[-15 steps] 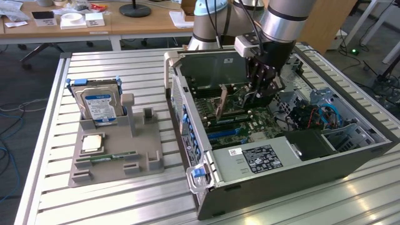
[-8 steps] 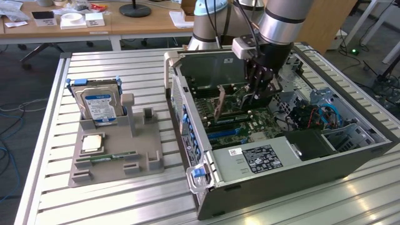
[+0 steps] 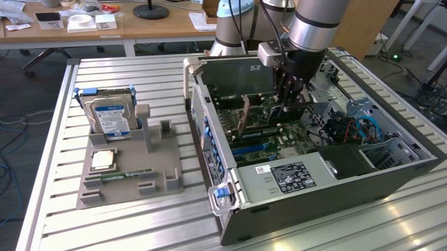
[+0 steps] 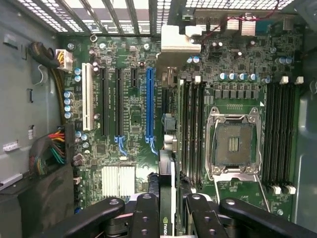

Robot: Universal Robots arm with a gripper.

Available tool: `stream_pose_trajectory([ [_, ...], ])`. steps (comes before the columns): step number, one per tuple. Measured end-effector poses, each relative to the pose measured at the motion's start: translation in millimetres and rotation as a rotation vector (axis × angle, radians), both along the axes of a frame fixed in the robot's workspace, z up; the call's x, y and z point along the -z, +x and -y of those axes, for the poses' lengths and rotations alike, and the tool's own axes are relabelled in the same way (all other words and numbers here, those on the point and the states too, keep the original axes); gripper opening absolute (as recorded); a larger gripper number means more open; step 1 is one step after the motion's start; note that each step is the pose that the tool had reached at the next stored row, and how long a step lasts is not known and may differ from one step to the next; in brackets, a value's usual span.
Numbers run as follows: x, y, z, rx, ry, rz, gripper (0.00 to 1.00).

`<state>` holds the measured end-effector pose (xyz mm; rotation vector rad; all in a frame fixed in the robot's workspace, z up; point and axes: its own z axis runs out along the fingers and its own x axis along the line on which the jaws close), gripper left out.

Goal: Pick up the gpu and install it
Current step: 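Insert the gpu into the slot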

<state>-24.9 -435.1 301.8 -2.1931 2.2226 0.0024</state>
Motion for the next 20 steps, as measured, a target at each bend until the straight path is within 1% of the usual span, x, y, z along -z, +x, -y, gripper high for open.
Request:
stream_pose_trajectory([
  [4, 0.0, -1.3, 1.1, 0.016, -0.0002, 0.0, 0.26],
  [11, 0.3, -4.4, 7.1, 0.02, -0.0001, 0.0, 0.26],
  [18, 6.8, -11.1, 7.3, 0.02, 0.0, 0.0, 0.26],
  [20, 7.6, -11.9, 8.2, 0.02, -0.0003, -0.0001, 0.26],
])
